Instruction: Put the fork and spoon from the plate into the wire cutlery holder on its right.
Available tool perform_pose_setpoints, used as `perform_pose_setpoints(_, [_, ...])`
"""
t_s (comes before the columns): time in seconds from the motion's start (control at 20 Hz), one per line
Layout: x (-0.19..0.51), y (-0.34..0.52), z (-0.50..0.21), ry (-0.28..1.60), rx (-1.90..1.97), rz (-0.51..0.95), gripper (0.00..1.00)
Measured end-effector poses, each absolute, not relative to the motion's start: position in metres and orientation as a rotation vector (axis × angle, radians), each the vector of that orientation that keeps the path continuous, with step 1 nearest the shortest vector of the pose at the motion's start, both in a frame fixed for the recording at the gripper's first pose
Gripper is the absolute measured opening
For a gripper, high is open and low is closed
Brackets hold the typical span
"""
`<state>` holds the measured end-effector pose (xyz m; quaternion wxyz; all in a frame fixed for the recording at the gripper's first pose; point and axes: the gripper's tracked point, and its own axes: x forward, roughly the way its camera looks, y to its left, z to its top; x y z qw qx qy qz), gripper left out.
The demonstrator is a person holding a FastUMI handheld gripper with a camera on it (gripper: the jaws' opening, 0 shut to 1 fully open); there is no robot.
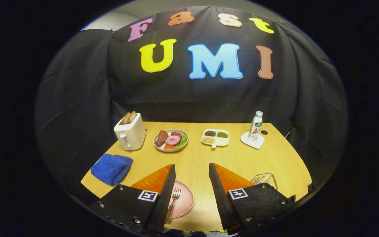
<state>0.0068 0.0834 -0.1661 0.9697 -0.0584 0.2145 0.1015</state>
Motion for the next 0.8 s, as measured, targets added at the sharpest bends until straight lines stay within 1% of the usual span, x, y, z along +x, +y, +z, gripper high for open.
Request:
perform_pose_setpoints(0.2, [0.004, 0.098, -0.221, 0.567, -0.123, 0.245, 0.64])
perform_pose_setpoints(0.45, [-0.006, 0.105, -0.293, 0.779, -0.115, 0.246, 0.64])
perform_pose_setpoints(0.75, [-0.018, 0.110, -0.342, 0.930, -0.102, 0.253, 0.64])
perform_pose_setpoints(0.8, [-0.019, 0.111, -0.347, 0.950, -0.097, 0.255, 0.59])
